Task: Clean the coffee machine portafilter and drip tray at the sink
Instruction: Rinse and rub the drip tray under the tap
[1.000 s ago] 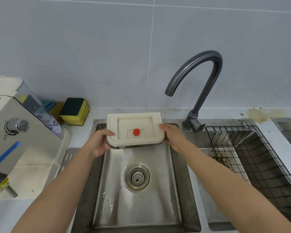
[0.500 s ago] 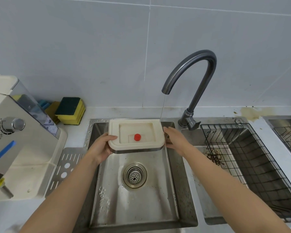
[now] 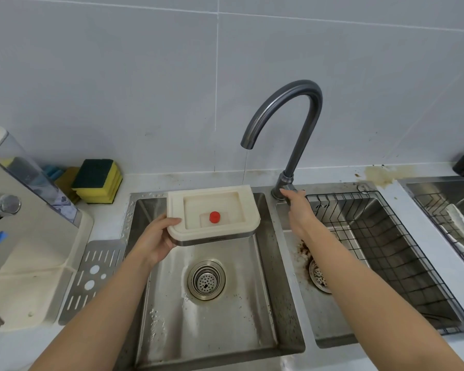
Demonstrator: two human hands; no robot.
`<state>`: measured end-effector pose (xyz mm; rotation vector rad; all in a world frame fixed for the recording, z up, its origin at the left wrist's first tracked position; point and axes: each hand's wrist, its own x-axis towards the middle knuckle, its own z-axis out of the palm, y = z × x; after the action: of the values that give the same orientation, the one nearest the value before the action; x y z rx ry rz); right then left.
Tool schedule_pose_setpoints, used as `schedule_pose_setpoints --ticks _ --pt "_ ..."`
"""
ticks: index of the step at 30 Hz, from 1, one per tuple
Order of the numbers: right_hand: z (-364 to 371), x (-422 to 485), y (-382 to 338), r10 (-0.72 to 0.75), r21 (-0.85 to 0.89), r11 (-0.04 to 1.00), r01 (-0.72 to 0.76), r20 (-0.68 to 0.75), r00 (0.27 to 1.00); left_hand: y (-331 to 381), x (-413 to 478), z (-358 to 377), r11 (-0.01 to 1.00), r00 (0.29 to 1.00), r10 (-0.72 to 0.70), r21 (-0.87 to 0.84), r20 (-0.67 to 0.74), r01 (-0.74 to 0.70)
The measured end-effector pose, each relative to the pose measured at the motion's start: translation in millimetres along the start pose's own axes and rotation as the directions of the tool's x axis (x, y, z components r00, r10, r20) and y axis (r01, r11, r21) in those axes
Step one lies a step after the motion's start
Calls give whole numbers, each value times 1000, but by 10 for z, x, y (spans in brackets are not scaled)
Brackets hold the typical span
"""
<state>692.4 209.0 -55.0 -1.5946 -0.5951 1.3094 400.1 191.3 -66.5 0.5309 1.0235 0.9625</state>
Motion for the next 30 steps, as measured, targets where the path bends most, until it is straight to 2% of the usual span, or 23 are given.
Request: schedule_pose_setpoints --ticks 10,16,21,25,30 --pt "119 107 -168 42 -19 999 -41 60 997 50 0 41 1000 1000 -1 12 18 1" --pt "110 -14 -97 30 -210 977 -23 31 999 101 -38 43 1000 999 20 23 25 -20" --pt "418 -333 93 66 -156 987 -32 223 973 217 -115 41 997 998 39 59 42 -41" --pt "644 -517 221 10 -239 969 62 288 958 373 -180 37 979 997 77 191 -1 -76" --pt "752 -625 308 121 -197 978 -63 300 946 610 -214 57 898 992 119 430 -34 -93"
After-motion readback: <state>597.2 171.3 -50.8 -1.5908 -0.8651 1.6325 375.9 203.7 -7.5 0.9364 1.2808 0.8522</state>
